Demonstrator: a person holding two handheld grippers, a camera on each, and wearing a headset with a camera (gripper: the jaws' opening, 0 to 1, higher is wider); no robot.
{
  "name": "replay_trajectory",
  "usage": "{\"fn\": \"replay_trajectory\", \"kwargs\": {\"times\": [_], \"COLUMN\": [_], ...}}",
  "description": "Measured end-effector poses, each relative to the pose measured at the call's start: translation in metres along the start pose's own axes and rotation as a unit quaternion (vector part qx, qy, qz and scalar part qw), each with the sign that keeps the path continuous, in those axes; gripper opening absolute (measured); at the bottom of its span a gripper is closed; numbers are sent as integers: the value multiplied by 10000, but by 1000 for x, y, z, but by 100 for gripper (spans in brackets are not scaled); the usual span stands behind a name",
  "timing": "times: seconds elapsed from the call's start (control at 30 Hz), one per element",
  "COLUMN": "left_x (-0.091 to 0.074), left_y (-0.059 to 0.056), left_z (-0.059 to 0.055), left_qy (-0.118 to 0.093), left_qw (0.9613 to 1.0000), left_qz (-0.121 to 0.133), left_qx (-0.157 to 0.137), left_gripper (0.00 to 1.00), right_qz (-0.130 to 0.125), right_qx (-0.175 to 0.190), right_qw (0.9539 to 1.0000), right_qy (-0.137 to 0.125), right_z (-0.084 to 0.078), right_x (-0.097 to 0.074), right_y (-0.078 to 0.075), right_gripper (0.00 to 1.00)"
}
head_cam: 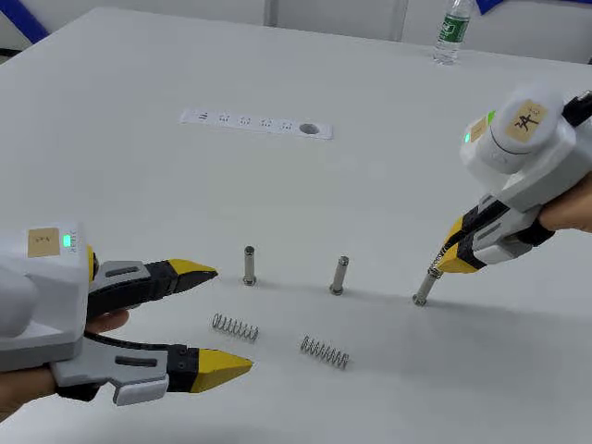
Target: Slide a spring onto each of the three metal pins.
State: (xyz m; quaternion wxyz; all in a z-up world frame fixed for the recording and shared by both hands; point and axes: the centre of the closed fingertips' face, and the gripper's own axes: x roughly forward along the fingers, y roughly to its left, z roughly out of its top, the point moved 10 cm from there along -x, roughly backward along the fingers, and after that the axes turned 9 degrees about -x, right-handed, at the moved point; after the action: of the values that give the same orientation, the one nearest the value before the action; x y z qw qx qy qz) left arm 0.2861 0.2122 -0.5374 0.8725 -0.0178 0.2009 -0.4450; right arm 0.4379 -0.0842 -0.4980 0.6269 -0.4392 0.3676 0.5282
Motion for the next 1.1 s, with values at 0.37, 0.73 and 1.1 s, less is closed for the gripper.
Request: {"fn": "replay_trajectory", "kwargs": {"times": [0.37,0.73,1.1], "left_x": [-1,-1,-1], "left_y": [1,0,-1], "left_z": [0,0,0], "left_qy": [17,44,70], "left_qw": [10000,10000,10000], "left_qz": [32,27,8], "left_qx": [0,10,40], "left_gripper": [66,66,66], "right_qz": [93,154,178], "right_qx": [145,153,245], "right_qw": [9998,9996,9995], "right_qy": [21,162,122], "right_z": [-6,-8,-13], "right_x": [18,36,44], "right_y": [0,3,5], "right_gripper": [12,12,14]}}
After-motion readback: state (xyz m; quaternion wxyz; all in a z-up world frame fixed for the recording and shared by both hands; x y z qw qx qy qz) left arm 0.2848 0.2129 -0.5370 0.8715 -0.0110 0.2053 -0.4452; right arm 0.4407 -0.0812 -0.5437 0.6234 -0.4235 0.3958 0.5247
